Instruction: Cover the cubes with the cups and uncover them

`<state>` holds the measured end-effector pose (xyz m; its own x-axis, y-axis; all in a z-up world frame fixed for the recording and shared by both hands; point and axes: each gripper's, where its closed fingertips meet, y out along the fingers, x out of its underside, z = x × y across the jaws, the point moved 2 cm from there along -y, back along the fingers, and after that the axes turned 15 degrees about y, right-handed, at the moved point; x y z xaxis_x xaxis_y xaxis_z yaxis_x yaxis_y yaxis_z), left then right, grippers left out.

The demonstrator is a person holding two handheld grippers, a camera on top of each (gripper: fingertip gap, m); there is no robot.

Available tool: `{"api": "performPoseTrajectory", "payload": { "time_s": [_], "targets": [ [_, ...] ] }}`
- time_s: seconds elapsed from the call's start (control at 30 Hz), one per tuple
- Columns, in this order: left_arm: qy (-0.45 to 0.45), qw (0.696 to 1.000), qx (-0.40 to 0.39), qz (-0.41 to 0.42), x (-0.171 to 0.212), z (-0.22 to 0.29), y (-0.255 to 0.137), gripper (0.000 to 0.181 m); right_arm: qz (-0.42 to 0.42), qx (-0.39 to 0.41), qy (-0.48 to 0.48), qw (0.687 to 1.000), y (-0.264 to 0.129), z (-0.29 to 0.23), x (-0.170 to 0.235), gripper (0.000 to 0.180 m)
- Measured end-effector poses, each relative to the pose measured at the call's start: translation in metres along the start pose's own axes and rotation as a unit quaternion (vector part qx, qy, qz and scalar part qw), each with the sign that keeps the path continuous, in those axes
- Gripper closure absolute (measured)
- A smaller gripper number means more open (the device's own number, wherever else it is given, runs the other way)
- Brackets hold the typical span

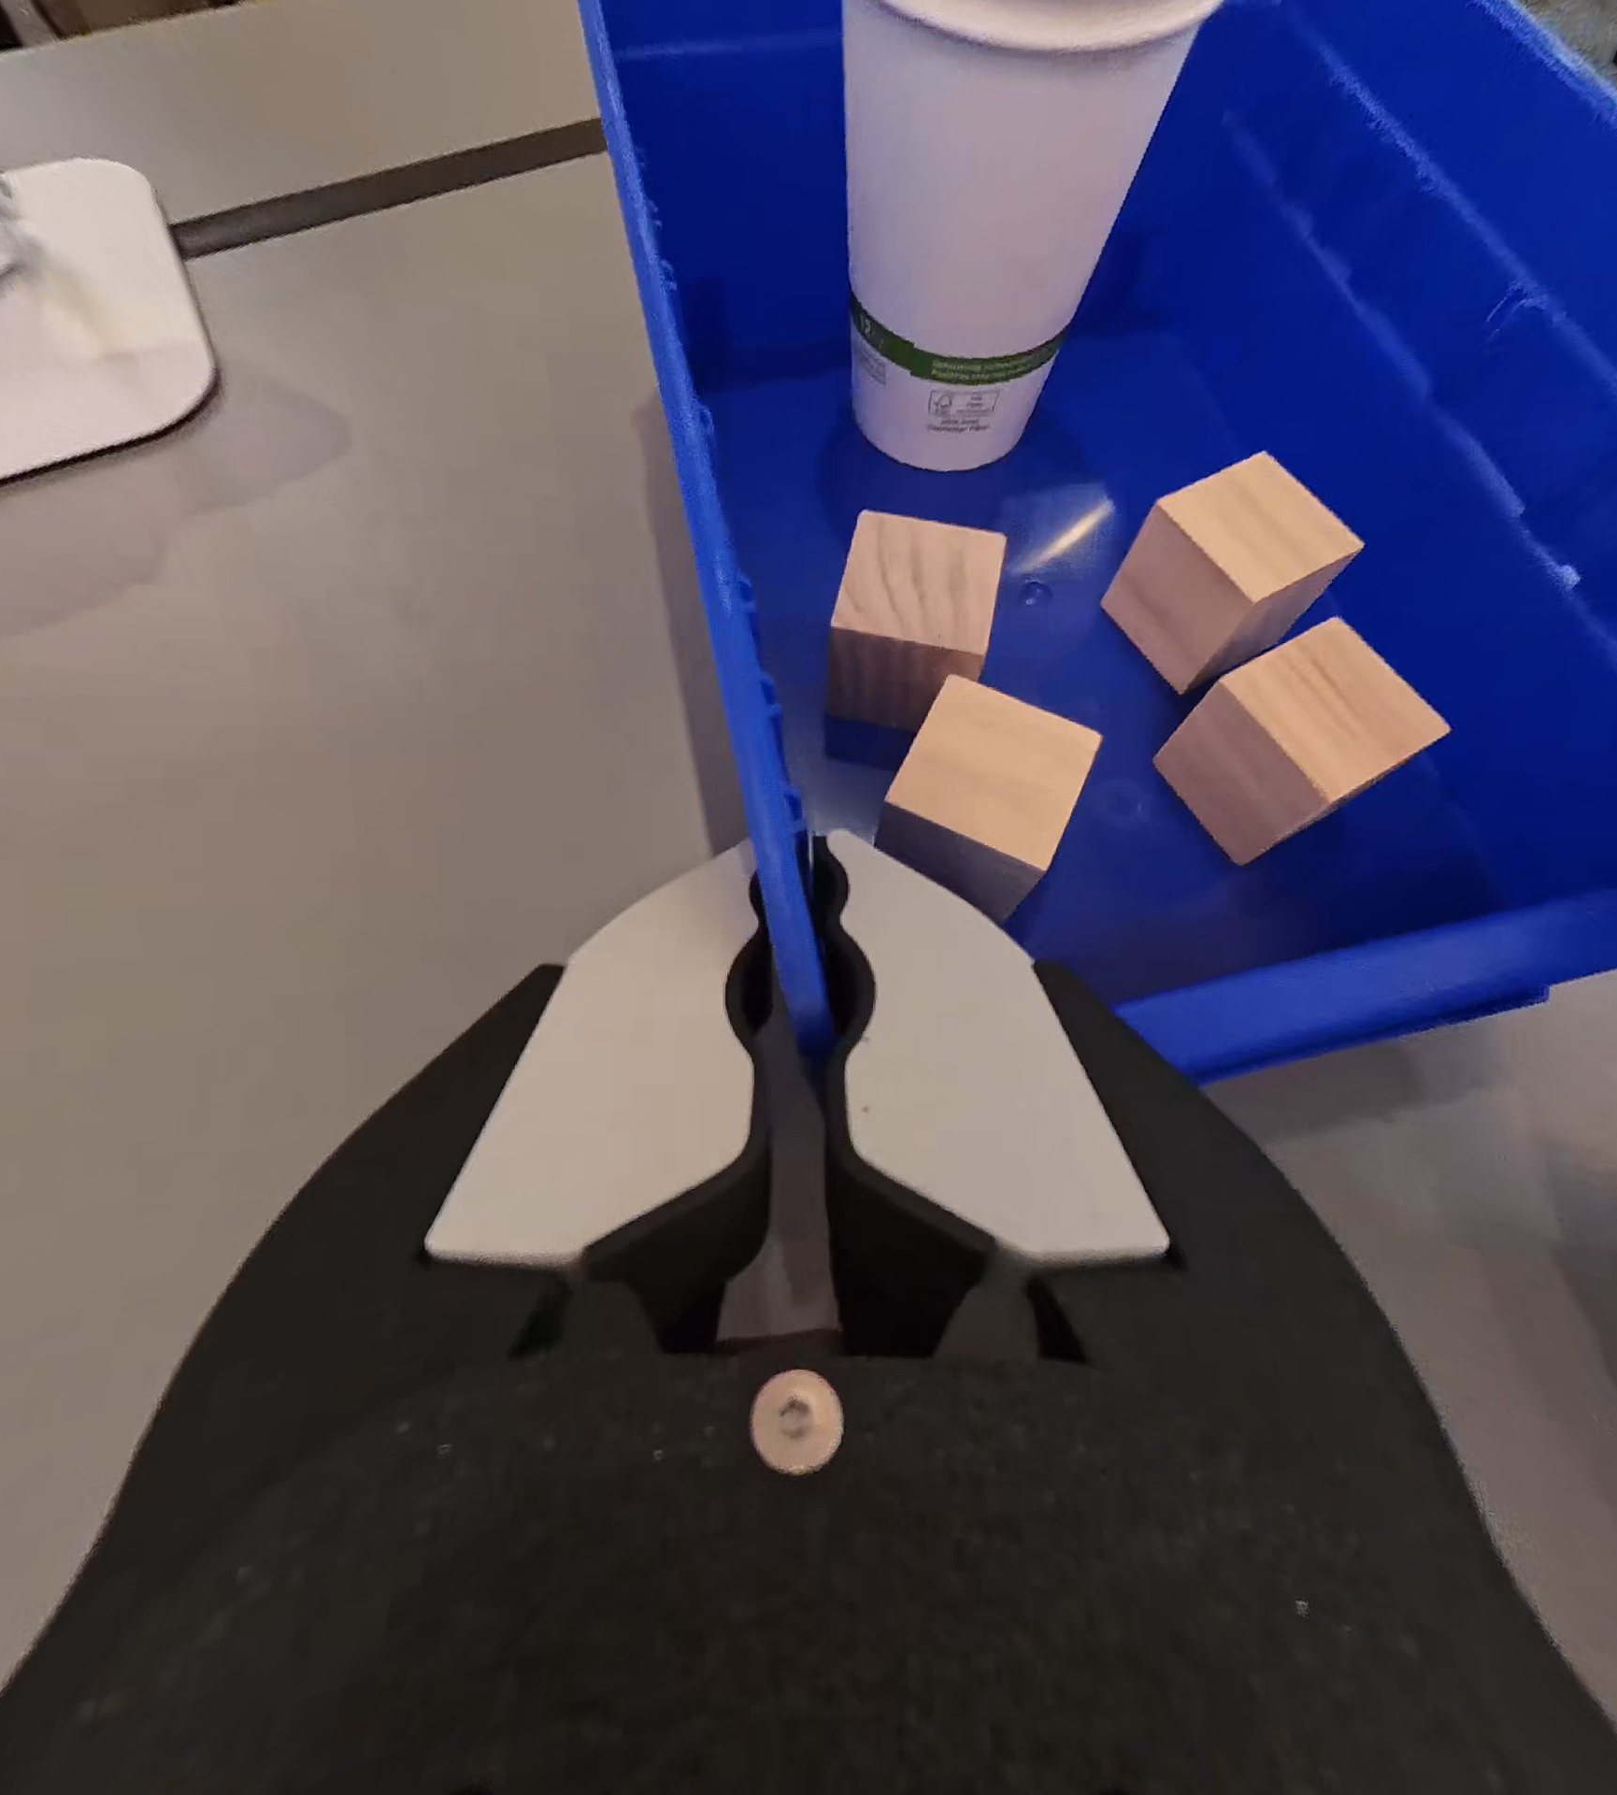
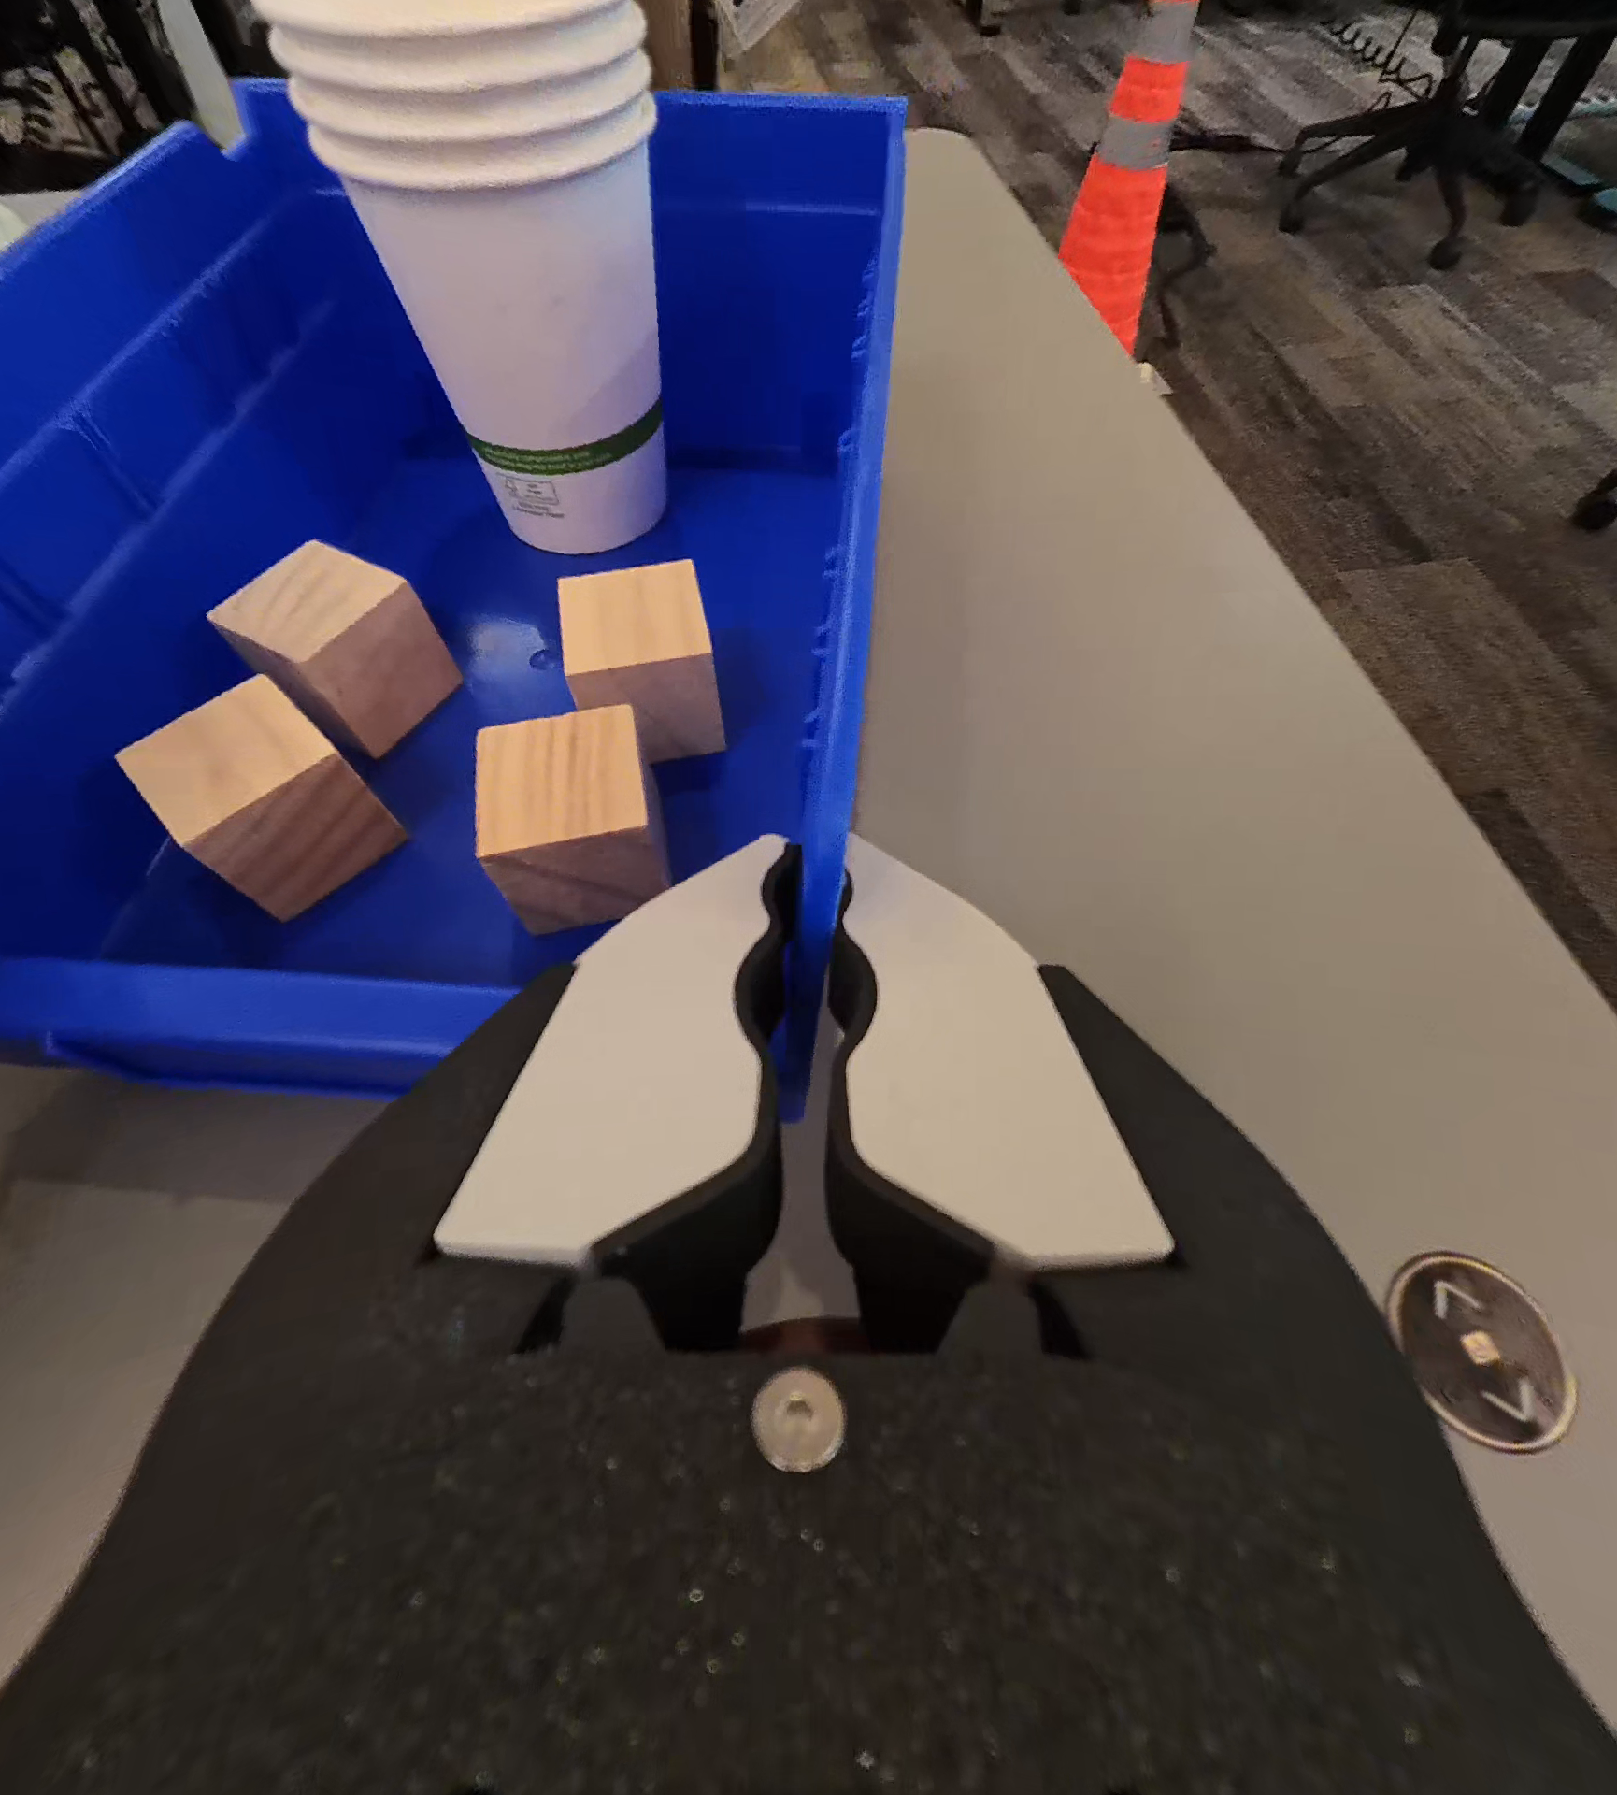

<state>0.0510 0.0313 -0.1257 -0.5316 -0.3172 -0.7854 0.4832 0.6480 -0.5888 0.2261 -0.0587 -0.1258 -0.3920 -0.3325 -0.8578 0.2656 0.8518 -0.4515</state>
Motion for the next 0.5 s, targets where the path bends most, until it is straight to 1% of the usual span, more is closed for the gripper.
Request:
{"api": "performPoseTrajectory", "payload": {
  "time_s": [0.1, 0.17, 0.33, 0.5],
  "targets": [
    [0.006, 1.0, -0.009, -0.001, 0.016, -0.016, -0.019, 0.175, -0.007, -0.026, -0.017, 0.999, -0.005, -0.025, 0.006, 0.177],
    [0.015, 1.0, -0.02, -0.004, 0.031, -0.033, -0.039, 0.174, -0.012, -0.053, -0.051, 0.997, -0.012, -0.05, 0.015, 0.177],
    [-0.006, 0.998, -0.062, -0.028, 0.091, -0.094, -0.103, 0.172, -0.037, -0.142, -0.105, 0.984, -0.03, -0.142, 0.05, 0.175],
    [-0.051, 0.992, -0.112, -0.039, 0.151, -0.153, -0.163, 0.172, -0.052, -0.197, -0.154, 0.967, -0.049, -0.231, 0.084, 0.175]
  ]
}}
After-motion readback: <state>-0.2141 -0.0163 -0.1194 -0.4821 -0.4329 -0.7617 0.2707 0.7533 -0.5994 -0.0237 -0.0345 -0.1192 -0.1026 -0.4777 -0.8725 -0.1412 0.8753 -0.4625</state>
